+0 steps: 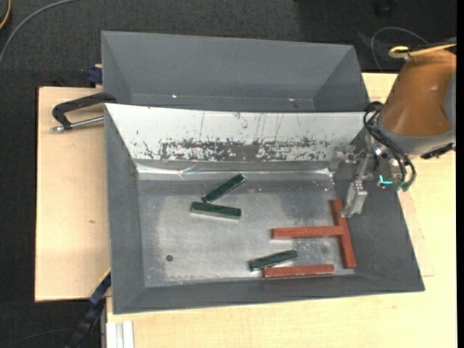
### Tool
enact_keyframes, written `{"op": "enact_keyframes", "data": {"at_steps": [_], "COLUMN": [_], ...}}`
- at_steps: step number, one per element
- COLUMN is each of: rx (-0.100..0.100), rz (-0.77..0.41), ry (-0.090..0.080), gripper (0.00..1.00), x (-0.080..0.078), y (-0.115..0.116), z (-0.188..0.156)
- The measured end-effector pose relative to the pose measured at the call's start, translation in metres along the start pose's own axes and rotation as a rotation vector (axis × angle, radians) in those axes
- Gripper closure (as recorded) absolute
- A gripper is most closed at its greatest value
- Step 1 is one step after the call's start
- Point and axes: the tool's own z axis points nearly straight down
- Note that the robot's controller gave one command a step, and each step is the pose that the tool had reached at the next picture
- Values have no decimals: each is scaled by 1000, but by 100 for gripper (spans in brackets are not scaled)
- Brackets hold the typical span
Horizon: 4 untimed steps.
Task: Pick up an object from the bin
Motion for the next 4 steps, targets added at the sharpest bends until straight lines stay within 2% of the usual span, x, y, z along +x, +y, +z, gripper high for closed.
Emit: {"op": "enact_keyframes", "data": {"at_steps": [1, 2, 3, 4], "rx": [-2, 1, -1, 0], "rz": [-154, -52, 148, 355], "ry": [-2, -6, -6, -4], "gripper": [0, 0, 0, 0], "x": [56, 86, 90, 98], "y": [58, 60, 80, 67], "z": [62, 30, 25, 61]}}
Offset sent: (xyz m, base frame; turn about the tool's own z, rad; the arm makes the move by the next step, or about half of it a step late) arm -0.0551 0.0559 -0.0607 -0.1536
